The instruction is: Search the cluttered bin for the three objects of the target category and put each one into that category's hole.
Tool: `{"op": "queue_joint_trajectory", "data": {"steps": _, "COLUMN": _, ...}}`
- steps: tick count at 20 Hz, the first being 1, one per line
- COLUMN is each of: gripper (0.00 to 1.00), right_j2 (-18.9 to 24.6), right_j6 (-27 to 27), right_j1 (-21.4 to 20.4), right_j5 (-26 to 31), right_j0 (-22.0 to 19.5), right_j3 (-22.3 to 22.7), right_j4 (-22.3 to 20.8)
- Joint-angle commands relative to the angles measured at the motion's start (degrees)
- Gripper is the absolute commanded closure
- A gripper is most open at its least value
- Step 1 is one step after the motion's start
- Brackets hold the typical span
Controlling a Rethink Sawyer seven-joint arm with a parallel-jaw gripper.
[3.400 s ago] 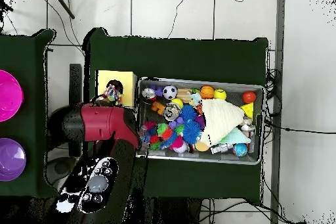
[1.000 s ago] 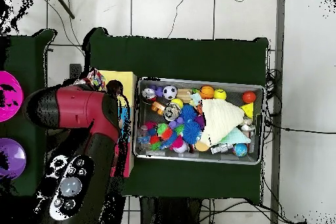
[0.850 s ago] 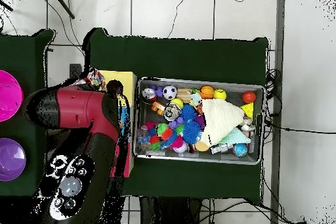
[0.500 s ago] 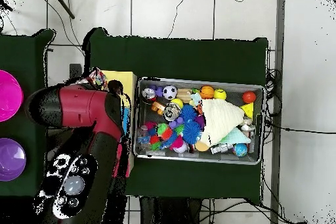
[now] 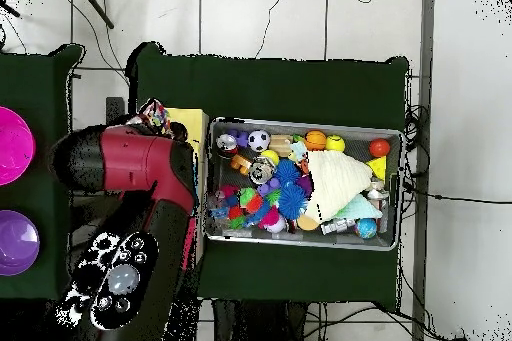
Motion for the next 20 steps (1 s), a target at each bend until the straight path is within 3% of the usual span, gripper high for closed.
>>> {"op": "queue_joint_trajectory", "data": {"steps": 1, "gripper": 1.0, "right_j2": 6.7, "right_j6": 4.11, "right_j1": -0.45, "right_j5": -4.47, "right_j0": -3.44, "right_j3": 9.61, "right_j4": -1.16}}
{"op": "queue_joint_trajectory", "data": {"steps": 20, "gripper": 1.0, "right_j2": 8.79, "right_j6": 3.37, "right_j1": -0.14, "right_j5": -11.87, "right_j0": -4.15, "right_j3": 15.54, "right_j4": -2.25}}
